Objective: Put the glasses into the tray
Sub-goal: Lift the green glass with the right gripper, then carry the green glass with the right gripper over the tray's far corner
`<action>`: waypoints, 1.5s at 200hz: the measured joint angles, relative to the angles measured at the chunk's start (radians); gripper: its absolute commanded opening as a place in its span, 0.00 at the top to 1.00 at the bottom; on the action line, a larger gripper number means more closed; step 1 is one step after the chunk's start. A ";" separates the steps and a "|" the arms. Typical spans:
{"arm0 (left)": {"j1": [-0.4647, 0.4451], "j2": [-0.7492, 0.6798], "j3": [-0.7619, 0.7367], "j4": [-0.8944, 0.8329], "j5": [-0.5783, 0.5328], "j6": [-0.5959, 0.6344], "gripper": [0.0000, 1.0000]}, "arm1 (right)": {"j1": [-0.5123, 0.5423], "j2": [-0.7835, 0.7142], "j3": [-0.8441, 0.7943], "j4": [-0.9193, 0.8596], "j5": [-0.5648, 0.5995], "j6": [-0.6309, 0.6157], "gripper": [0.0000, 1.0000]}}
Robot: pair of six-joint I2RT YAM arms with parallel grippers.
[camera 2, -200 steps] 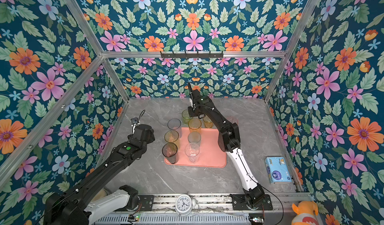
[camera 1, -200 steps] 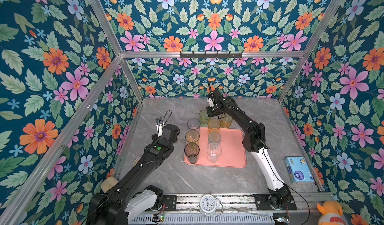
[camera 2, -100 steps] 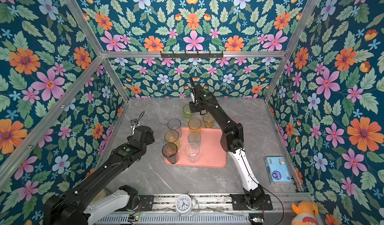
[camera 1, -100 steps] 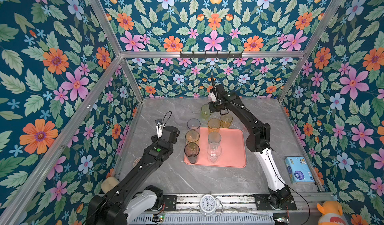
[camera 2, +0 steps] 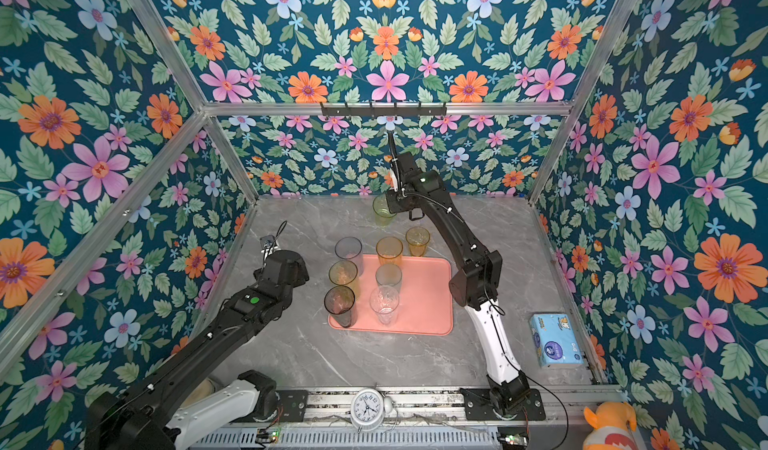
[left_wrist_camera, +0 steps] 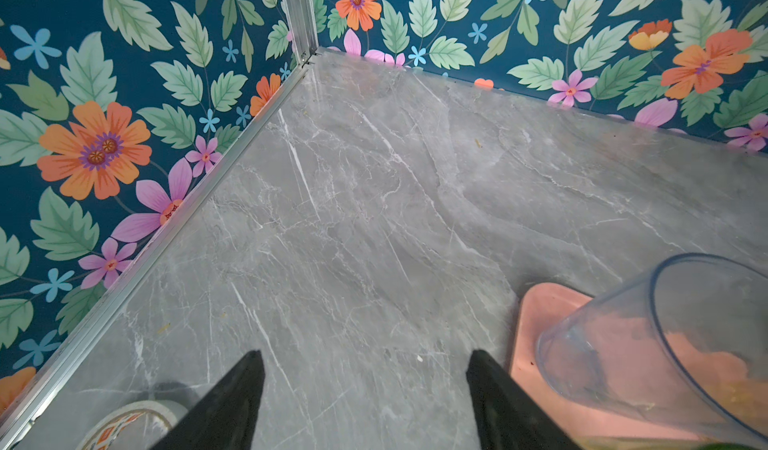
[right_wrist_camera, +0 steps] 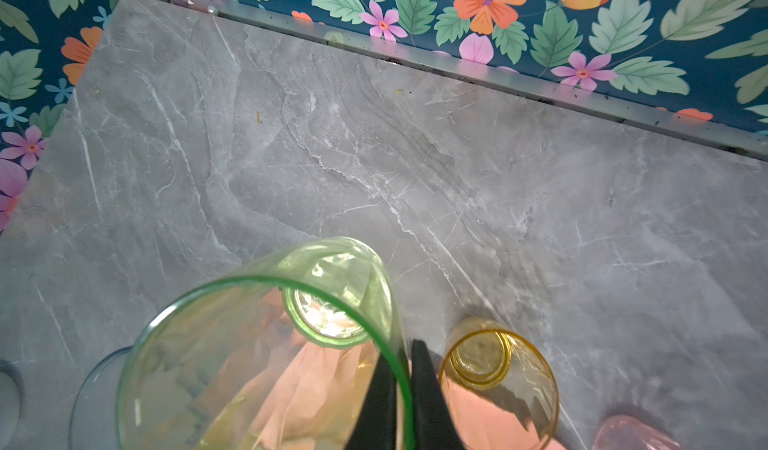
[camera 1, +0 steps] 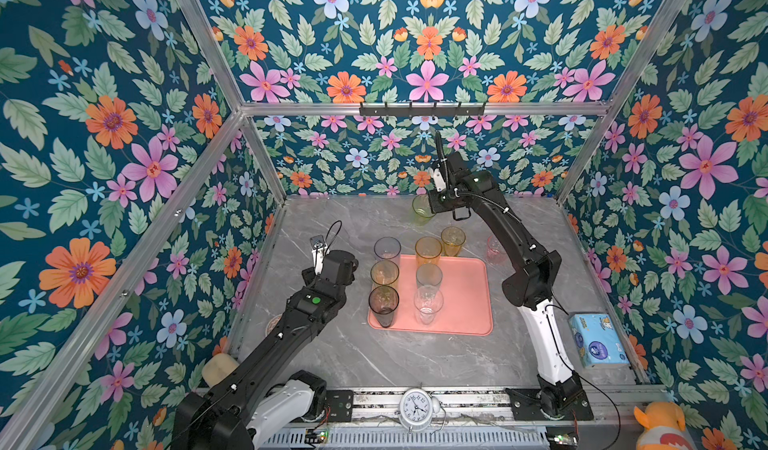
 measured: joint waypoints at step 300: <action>0.076 0.234 0.269 0.076 0.239 0.187 0.12 | 0.003 -0.805 -0.892 -0.026 0.124 0.056 0.99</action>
